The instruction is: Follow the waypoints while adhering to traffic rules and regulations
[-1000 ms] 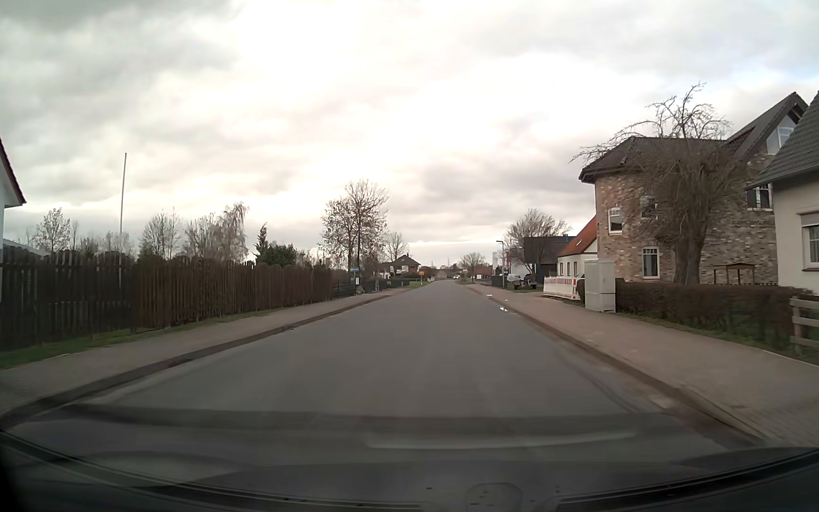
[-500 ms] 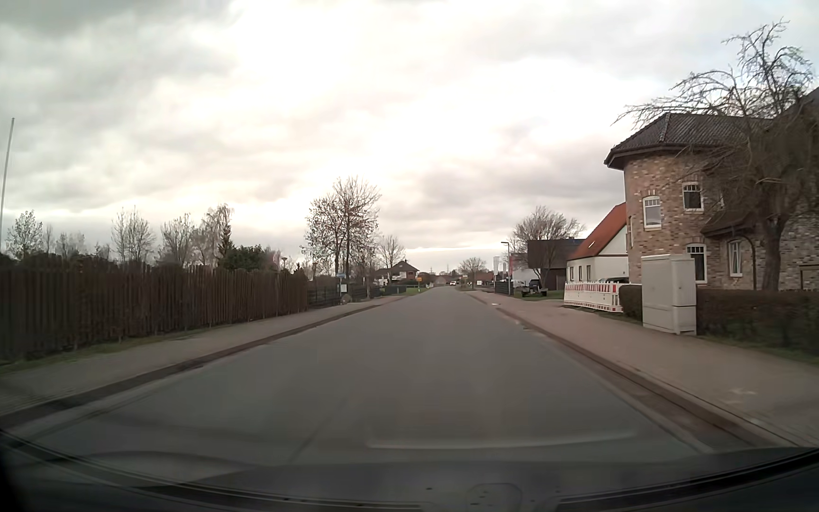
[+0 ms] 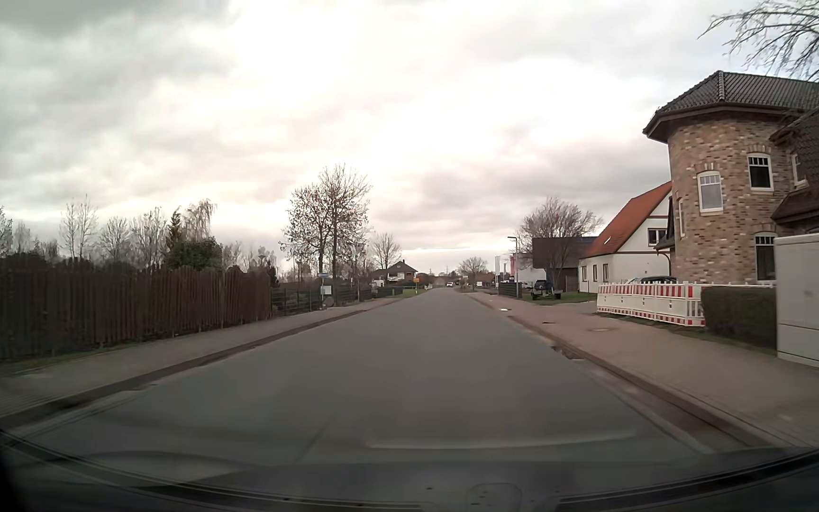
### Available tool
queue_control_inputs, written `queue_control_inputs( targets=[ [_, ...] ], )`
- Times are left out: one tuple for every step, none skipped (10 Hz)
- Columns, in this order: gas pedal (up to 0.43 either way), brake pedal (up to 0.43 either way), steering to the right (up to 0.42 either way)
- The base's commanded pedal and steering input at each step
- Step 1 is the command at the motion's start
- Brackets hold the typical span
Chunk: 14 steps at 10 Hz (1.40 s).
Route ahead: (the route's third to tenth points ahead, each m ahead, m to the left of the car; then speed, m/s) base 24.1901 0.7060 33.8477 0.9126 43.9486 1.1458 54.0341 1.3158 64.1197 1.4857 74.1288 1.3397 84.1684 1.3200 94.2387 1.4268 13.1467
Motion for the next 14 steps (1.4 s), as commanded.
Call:
queue_control_inputs(
  targets=[
    [0.13,0.0,0.003],
    [0.13,0.0,0.003],
    [0.13,0.0,0.003],
    [0.13,0.0,0.003],
    [0.13,0.0,0.002],
    [0.13,0.0,0.002],
    [0.13,0.0,0.002],
    [0.138,0.0,0.002],
    [0.138,0.0,0.002],
    [0.138,0.0,0.002],
    [0.138,0.0,0.001],
    [0.15,0.0,0.001],
    [0.15,0.0,0.001],
    [0.15,0.0,0.001]
  ],
)
